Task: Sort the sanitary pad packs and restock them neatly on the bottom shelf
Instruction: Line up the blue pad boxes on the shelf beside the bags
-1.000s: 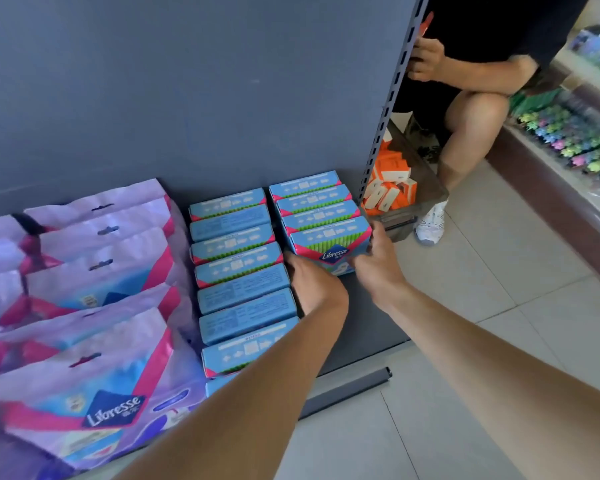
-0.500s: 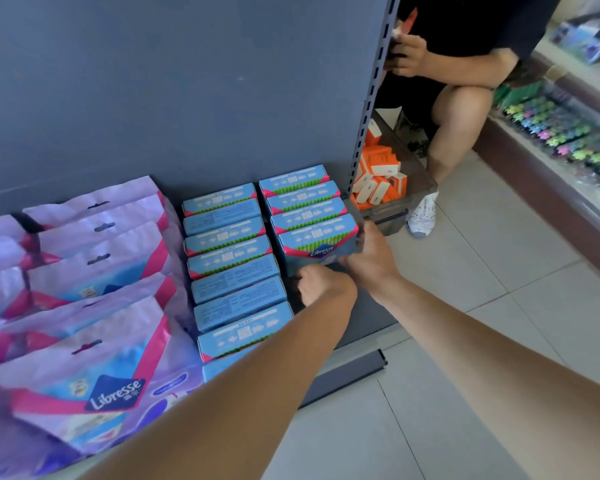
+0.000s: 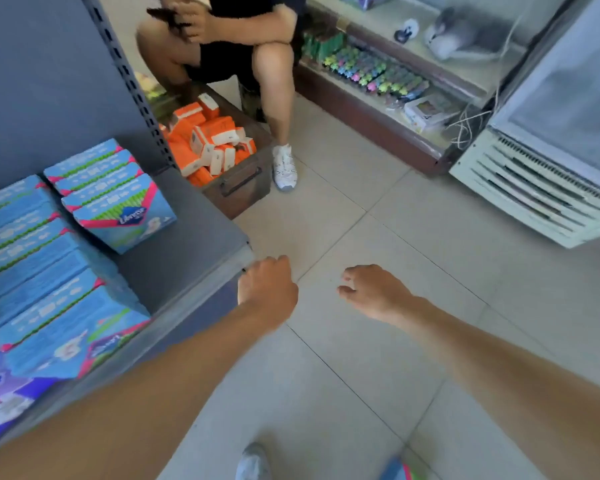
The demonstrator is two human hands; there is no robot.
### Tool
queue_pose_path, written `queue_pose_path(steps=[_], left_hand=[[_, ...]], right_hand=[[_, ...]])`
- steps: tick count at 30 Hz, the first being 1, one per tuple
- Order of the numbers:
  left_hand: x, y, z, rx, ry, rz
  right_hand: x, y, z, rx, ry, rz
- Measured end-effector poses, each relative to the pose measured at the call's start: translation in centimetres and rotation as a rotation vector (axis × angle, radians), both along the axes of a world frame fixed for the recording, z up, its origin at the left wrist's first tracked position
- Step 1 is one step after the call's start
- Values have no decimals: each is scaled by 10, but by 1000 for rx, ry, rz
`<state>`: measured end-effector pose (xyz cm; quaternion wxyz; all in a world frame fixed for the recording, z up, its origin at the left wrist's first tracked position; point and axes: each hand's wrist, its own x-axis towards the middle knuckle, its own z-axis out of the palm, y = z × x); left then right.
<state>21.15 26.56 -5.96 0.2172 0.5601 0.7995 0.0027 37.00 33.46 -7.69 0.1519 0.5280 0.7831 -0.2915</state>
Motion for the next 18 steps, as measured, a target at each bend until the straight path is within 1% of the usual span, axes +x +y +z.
queue_pose_path(steps=[2, 3, 9, 14, 18], left_hand=[[43, 0, -7, -55, -13, -73], [66, 0, -11, -77, -23, -107], [193, -23, -37, -154, -45, -320], [277, -61, -78, -312, -134, -337], [325, -92, -129, -440, -204, -301]], right_hand=[[49, -12, -5, -21, -121, -39], [72, -19, -7, -28, -150, -74], [197, -86, -28, -100, -176, -323], [286, -162, -69, -227, -143, -525], [340, -224, -123, -335, -129, -679]])
